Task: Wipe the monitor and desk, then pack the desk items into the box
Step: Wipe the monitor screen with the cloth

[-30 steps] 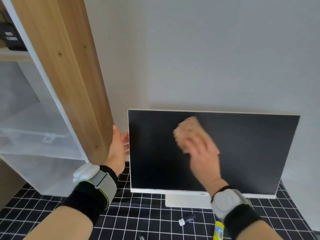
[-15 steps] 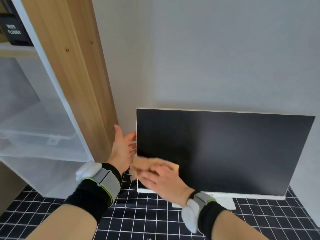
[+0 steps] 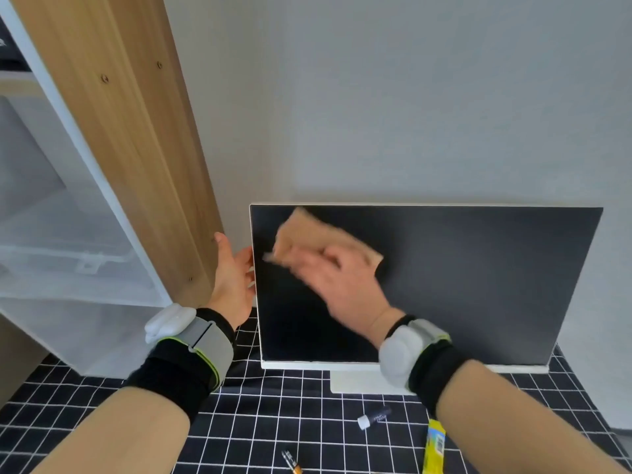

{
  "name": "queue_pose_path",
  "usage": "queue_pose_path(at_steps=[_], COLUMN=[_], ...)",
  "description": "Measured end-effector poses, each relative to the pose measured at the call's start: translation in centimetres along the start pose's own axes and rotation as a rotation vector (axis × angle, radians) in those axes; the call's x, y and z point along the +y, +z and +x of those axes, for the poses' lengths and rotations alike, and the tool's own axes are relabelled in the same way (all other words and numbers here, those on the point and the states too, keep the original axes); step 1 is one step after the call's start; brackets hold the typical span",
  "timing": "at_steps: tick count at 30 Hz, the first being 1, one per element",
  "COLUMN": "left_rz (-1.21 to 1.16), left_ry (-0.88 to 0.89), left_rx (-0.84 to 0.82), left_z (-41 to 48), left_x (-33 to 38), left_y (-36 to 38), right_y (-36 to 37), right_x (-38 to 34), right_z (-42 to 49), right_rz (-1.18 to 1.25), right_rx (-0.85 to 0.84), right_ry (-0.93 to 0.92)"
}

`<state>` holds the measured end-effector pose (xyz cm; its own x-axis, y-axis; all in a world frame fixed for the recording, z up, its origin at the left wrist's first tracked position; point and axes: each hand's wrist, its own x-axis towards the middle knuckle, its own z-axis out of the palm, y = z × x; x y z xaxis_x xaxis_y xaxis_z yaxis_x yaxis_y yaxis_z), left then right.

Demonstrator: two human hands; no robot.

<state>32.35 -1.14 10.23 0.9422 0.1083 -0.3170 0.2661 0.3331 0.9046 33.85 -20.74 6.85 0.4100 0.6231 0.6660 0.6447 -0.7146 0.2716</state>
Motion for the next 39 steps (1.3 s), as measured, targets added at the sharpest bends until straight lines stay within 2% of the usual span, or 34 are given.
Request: queue_pose_path(at_steps=[3, 5, 7, 9, 11, 12, 14, 17, 19, 22, 25, 29, 31, 34, 37, 39], left_rz=[0.023, 0.077, 0.298, 0.66, 0.904, 1.005, 1.239, 1.484, 1.437, 1.286, 1.273, 1.267, 1.299, 1.315, 1.336, 1.39], left_ry=[0.027, 0.11, 0.382, 0.776, 1.053, 1.109, 1.102, 0.966, 0.921, 0.89, 0.887, 0.887, 0.89, 0.898, 0.899, 0.904], left_rx=[-0.009, 0.049, 0.25, 0.393, 0.237, 0.113, -0.06, -0.162, -0.171, -0.194, -0.183, -0.19, -0.192, -0.193, -0.193, -0.222], left_z=[-0.4, -1.2, -2.1, -2.6, -2.8, -3.1, -2.7, -1.7, -1.5, -1.8, -2.1, -2.0, -1.8, -1.5, -1.5, -1.5], left_x=[0.0, 0.0, 0.1, 0.5, 1.0, 1.2, 1.3, 0.8, 1.1, 1.2, 1.2, 1.1, 1.0, 1.1, 1.0, 1.0], left_y=[0.2, 0.9, 2.1, 4.1, 7.9, 10.3, 13.9, 17.6, 17.5, 17.8, 17.7, 17.8, 17.8, 17.4, 17.2, 17.0], right_y=[2.2, 1.8, 0.6, -0.8, -2.3, -2.9, -3.8, -5.8, -6.7, -8.1, -6.9, -3.0, -1.3, -0.2, 0.8, 0.3], right_x=[-3.4, -3.5, -1.9, 0.2, 2.5, 3.6, 5.4, 9.0, 11.5, 14.0, 11.3, 2.6, -1.7, -5.9, -7.8, -8.6], right_z=[-7.9, -13.1, -15.5, -15.6, -14.8, -14.0, -12.4, -12.8, -14.5, -19.5, -22.1, -21.5, -20.1, -18.0, -17.0, -16.1], right_rz=[-0.012, 0.025, 0.011, -0.057, -0.159, -0.176, -0.161, -0.194, -0.239, -0.23, -0.131, 0.05, 0.212, 0.409, 0.553, 0.712], right_rx=[-0.288, -0.434, -0.451, -0.375, -0.305, -0.262, -0.15, 0.029, 0.134, 0.257, 0.316, 0.194, 0.112, -0.057, -0.353, -0.559], right_ry=[-0.343, -0.372, -0.324, -0.262, -0.182, -0.114, 0.053, 0.326, 0.584, 1.094, 1.335, 1.315, 1.231, 0.877, 0.497, 0.402])
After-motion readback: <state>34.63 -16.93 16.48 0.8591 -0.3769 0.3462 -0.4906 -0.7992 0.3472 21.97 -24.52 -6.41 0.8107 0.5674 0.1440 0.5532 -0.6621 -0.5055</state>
